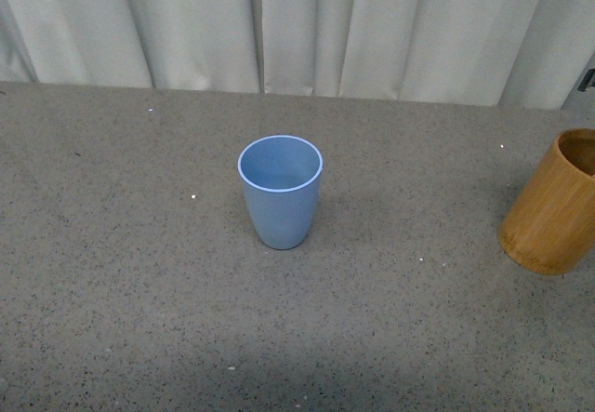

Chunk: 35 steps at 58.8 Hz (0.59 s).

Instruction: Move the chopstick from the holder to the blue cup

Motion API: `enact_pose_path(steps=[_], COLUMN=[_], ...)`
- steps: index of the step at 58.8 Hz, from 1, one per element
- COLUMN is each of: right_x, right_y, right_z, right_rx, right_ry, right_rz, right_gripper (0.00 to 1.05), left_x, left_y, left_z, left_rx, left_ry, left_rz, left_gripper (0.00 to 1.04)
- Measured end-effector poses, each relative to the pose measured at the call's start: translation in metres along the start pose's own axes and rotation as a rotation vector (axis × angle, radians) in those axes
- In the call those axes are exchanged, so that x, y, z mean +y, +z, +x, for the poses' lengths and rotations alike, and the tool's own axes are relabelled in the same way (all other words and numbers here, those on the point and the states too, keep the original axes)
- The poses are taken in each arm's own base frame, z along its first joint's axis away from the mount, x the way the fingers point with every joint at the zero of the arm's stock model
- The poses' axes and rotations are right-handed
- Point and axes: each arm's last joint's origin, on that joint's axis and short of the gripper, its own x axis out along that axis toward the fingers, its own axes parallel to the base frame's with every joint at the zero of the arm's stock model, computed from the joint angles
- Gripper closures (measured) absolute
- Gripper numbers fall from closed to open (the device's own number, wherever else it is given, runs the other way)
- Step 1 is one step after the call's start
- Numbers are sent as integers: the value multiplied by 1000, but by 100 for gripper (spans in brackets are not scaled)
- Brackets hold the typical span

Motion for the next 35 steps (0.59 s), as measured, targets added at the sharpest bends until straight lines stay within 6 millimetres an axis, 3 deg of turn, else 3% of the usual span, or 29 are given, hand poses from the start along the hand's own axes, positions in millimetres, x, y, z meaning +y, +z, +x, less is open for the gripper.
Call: enact_pose_path(steps=[19,35], right_x=[7,11], right_y=[-1,-4], right_z=[-2,-8], right_rx=[-8,-11], right_ry=[41,61], right_rz=[18,30], right_gripper=[103,103], left_x=[0,0], left_y=[0,0], left_z=[0,0], left_rx=[0,0], left_ry=[0,0], left_rz=[0,0], left_gripper=[7,7])
